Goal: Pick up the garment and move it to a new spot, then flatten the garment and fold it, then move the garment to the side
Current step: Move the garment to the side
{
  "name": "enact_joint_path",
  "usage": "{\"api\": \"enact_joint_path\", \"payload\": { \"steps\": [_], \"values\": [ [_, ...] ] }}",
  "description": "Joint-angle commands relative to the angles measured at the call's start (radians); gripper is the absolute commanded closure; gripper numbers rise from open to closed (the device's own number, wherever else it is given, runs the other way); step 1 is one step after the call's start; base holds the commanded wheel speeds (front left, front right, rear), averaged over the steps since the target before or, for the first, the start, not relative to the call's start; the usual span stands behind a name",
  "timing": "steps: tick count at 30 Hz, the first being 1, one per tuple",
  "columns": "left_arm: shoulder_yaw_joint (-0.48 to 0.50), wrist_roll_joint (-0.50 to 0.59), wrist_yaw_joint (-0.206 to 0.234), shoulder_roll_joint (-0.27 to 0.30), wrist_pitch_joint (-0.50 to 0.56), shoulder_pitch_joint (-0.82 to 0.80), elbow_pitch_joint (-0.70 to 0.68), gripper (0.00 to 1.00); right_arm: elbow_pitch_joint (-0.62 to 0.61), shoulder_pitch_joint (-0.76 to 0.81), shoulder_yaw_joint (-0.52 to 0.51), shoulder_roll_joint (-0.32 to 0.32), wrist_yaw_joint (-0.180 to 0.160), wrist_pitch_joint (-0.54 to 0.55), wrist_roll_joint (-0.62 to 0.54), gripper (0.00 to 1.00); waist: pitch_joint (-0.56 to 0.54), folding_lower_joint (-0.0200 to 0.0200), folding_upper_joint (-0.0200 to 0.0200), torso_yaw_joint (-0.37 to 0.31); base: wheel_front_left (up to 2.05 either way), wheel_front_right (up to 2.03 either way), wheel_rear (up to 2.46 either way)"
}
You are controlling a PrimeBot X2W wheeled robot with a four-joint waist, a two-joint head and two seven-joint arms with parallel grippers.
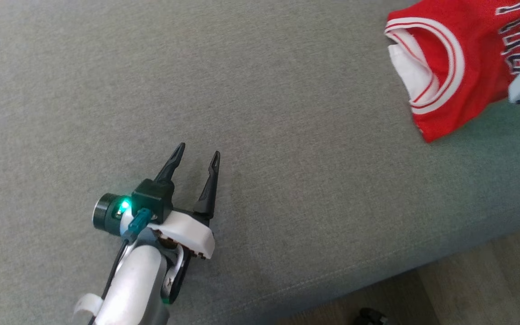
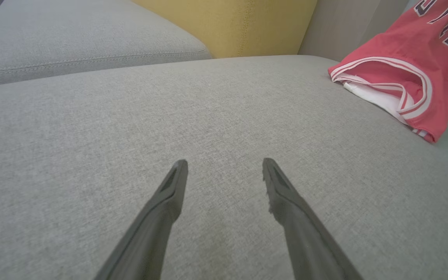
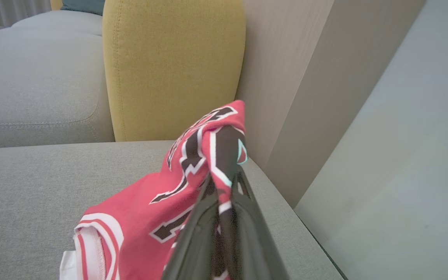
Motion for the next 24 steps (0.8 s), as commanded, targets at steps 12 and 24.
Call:
{"api": "enact_joint_path", "payload": {
  "steps": [12, 24],
  "values": [
    [0.033, 0.008, 0.003, 0.003, -0.009, -0.015, -0.032, 0.0, -0.024, -0.056, -0.181, -0.044, 0.007, -0.006, -0.183, 1.0, 0.01, 0.0, 0.0, 0.014, 0.0, 0.0, 0.0],
    [0.048, 0.005, 0.006, 0.003, -0.009, -0.017, -0.017, 0.0, -0.067, -0.069, -0.275, -0.01, 0.007, -0.025, -0.267, 0.0, 0.009, 0.0, 0.0, 0.03, 0.0, 0.0, 0.0]
  ]
}}
